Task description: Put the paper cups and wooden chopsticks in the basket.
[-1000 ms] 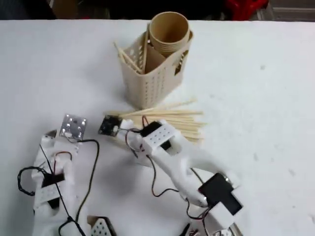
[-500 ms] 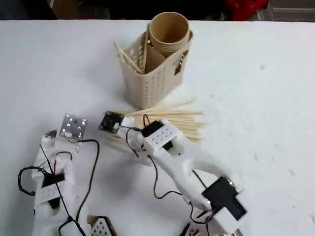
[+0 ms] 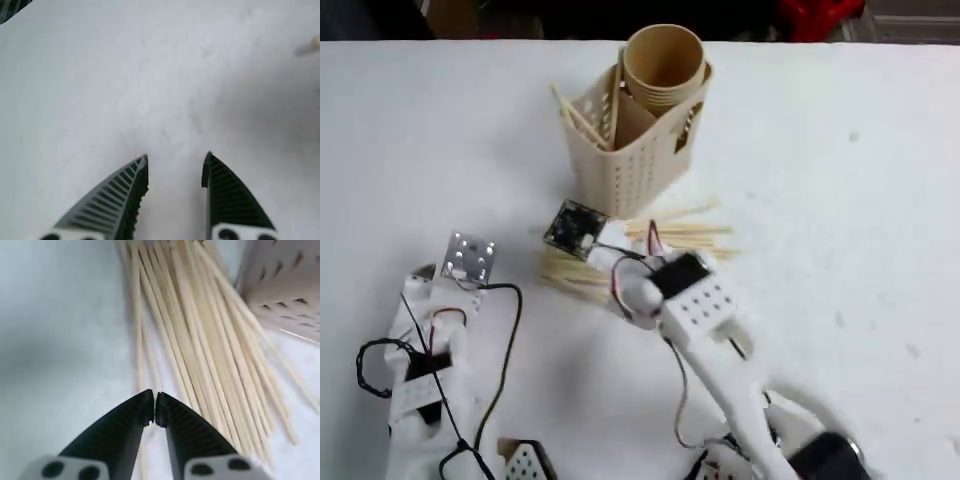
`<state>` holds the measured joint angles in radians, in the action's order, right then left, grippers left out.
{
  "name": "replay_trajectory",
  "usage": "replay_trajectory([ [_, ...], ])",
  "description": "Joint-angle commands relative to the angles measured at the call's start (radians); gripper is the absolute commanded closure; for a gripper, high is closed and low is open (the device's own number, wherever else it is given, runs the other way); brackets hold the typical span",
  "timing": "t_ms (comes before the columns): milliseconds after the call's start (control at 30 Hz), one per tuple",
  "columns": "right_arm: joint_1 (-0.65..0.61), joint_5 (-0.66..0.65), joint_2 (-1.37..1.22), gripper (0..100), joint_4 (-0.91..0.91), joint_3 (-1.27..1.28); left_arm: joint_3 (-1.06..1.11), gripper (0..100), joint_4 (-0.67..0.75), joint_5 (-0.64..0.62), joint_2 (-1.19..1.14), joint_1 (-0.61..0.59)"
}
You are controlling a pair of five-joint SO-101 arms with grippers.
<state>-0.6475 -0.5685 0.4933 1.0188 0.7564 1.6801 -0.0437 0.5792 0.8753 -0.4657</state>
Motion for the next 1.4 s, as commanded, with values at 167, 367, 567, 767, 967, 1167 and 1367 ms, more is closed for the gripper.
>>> replay_trajectory([
  [167,-0.005,0.038,0.156,97.6,0.007,0.046,-0.002,81,0.017,0.005,0.019,-0.001],
  [367,-0.117,0.044,-0.137,88.5,-0.059,-0.014,-0.002,81,0.017,0.003,0.019,-0.001],
  [567,-0.160,0.049,-0.443,83.6,-0.061,-0.189,-0.002,81,0.017,0.003,0.019,-0.001],
  [767,-0.143,0.117,-0.608,83.8,-0.062,-0.305,-0.002,81,0.017,0.003,0.019,-0.001],
  [967,-0.105,0.118,-0.627,98.9,-0.074,-0.321,-0.002,81,0.017,0.003,0.019,-0.001],
  [1167,-0.054,0.120,-0.568,98.2,-0.064,-0.310,-0.002,81,0.017,0.003,0.019,-0.001],
  [1367,-0.051,0.169,-0.312,98.2,-0.025,-0.222,-0.002,81,0.017,0.003,0.019,-0.001],
])
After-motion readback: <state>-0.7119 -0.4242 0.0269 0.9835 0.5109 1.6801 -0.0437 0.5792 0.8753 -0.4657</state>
